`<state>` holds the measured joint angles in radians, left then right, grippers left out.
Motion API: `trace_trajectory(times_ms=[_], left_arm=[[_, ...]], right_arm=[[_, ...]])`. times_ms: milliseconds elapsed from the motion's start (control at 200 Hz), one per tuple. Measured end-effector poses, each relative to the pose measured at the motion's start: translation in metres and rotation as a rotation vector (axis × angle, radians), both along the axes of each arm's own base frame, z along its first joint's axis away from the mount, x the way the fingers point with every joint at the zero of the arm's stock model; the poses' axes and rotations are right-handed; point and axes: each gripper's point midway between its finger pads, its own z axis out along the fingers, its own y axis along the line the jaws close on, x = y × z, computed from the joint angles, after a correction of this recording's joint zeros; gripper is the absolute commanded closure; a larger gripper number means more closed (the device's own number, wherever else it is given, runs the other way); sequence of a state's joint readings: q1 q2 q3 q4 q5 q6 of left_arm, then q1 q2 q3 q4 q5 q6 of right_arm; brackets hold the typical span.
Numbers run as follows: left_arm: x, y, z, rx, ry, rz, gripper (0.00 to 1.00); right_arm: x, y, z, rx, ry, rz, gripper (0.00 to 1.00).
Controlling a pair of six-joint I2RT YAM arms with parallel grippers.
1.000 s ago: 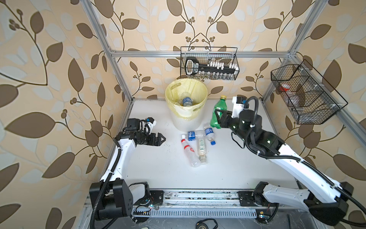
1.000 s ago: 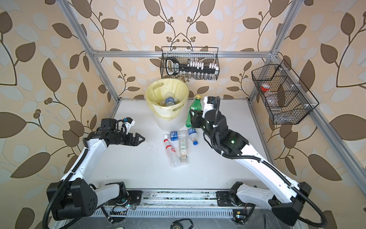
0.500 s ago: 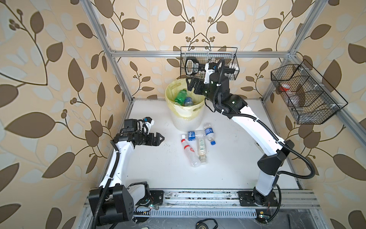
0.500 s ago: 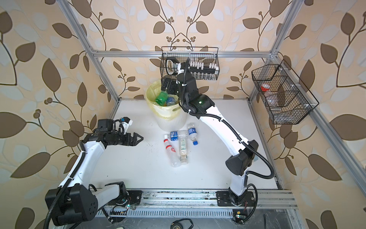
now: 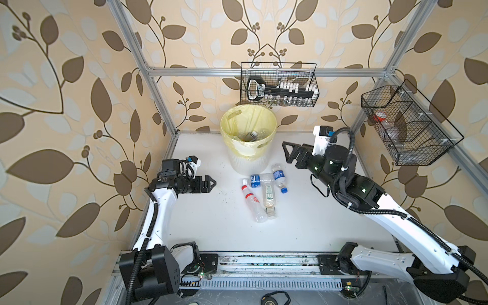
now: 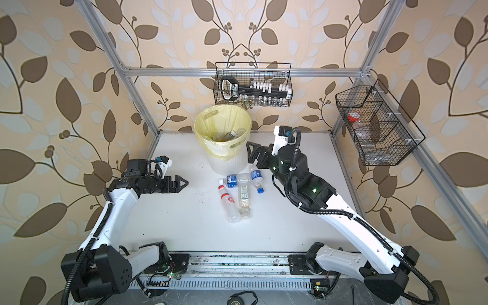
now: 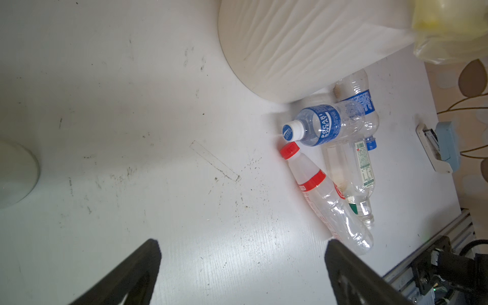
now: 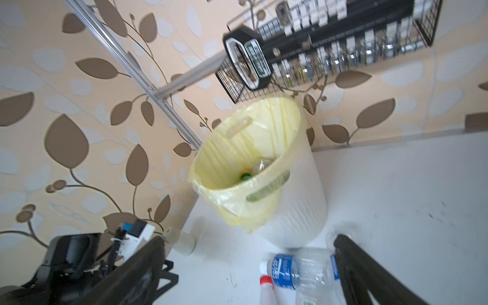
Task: Throw the plastic bottles in the bin
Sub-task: Throw the plastic bottle into the trash bin, then pick up the plastic bottle from the center of the table.
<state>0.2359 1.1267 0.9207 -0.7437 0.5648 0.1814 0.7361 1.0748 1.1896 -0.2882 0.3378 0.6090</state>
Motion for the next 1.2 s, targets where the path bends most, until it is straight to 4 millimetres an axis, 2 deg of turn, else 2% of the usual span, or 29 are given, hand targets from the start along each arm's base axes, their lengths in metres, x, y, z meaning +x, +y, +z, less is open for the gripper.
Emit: trace_trajectory(times_ms=[90, 195, 375, 555, 725, 860, 1055, 1200], left_arm=[[0.002, 0.002, 0.000, -0.003, 0.002, 0.021, 0.01], [0.003, 0.004, 0.000, -0.004, 0.005, 0.041, 0.01], [0.006, 0.005, 0.003, -0.019, 0.005, 0.072, 0.01], [0.010, 0.005, 0.008, -0.036, -0.015, 0.093, 0.01], [0.011, 0.005, 0.011, -0.059, -0.012, 0.120, 0.01], [0.008, -0.006, 0.011, -0.064, -0.001, 0.120, 0.01], [0.002, -0.014, -0.003, 0.015, 0.091, 0.228, 0.01], [-0.006, -0.030, -0.008, 0.052, 0.140, 0.259, 0.01]], right_arm=[[-0.006, -0.010, -0.031, -0.031, 0.059, -0.025, 0.00], [-0.014, -0.022, -0.050, -0.039, 0.092, -0.049, 0.00], [-0.025, -0.036, -0.067, -0.020, 0.115, -0.082, 0.00], [-0.029, -0.042, -0.092, -0.027, 0.164, -0.107, 0.00], [-0.033, -0.047, -0.107, -0.030, 0.194, -0.123, 0.00], [-0.038, -0.054, -0.118, -0.026, 0.212, -0.142, 0.00], [-0.043, -0.061, -0.134, -0.019, 0.240, -0.166, 0.00], [-0.046, -0.065, -0.143, -0.018, 0.263, -0.182, 0.00]])
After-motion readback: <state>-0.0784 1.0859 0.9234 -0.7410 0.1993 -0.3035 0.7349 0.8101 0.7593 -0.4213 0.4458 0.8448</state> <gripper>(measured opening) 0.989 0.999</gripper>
